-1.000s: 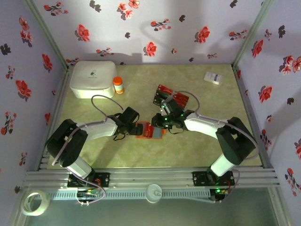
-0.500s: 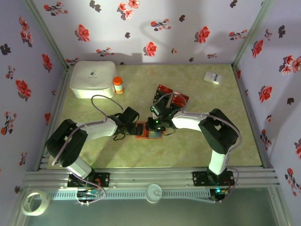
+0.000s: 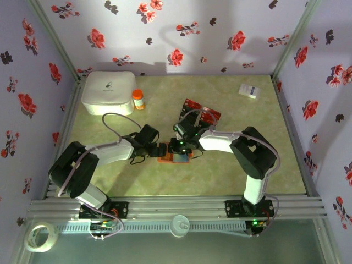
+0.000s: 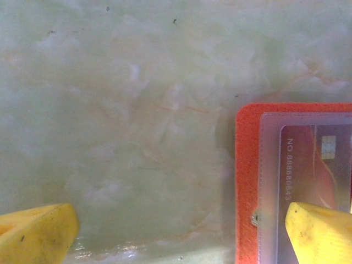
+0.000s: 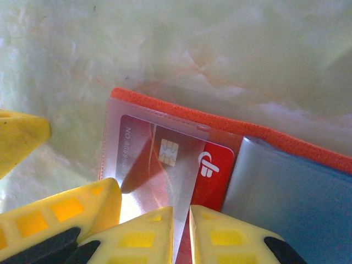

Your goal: Put the credit cards into the card holder

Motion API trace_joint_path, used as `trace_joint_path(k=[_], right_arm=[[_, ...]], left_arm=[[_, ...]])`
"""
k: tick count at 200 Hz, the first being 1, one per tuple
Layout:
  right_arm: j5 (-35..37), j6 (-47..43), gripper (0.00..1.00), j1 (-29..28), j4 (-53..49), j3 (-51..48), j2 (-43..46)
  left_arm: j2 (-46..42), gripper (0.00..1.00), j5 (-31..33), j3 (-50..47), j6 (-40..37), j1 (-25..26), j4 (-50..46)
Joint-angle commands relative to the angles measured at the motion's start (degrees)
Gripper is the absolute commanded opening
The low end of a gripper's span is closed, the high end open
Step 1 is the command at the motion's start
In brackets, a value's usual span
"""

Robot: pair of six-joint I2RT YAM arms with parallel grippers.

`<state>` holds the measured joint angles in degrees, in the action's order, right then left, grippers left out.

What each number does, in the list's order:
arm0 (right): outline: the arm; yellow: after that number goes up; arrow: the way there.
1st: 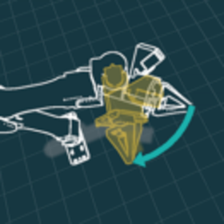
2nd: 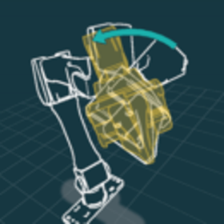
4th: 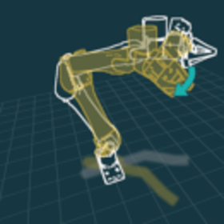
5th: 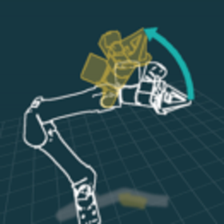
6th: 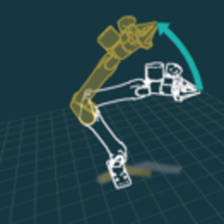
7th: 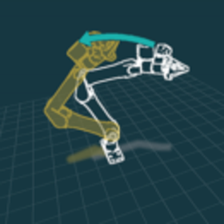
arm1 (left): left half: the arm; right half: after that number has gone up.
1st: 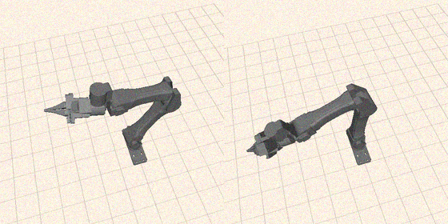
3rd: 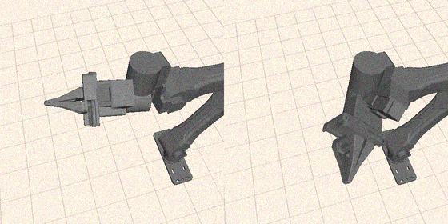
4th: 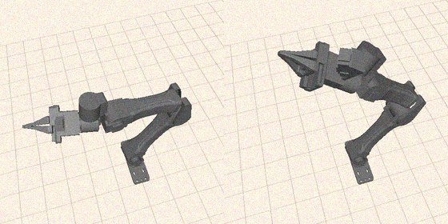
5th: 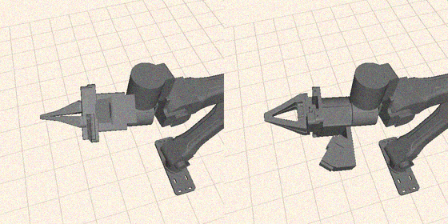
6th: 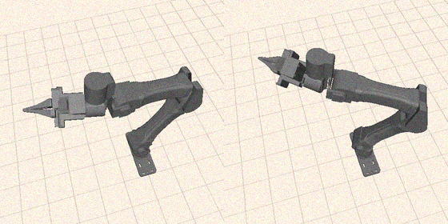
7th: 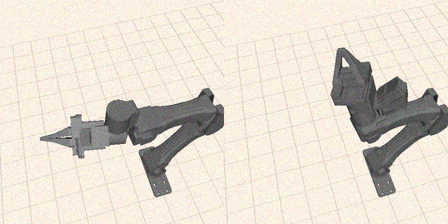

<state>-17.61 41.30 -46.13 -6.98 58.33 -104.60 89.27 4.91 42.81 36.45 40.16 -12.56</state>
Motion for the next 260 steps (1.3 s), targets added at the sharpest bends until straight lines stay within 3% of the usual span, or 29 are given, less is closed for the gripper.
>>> trace_joint_path(k=[1,50,160,260], right_arm=[[2.01,-0.97,0.17,-0.36,-2.53,0.48,3.14],[3.57,-1.57,0.15,-0.28,-4.20,-0.75,4.58],[1.62,-0.25,0.10,-2.06,-2.48,1.79,-3.84],[1.08,0.20,0.12,-2.11,-2.56,2.62,-2.39]], left_arm=[[3.53,1.00,-2.17,-4.33,1.66,-1.24,-1.56],[4.18,1.00,-2.18,-5.72,1.90,-1.52,-0.14],[2.57,1.00,-2.16,-4.28,0.99,-1.89,-2.08],[-0.78,1.00,-1.17,-6.46,0.83,-5.26,-4.32]])
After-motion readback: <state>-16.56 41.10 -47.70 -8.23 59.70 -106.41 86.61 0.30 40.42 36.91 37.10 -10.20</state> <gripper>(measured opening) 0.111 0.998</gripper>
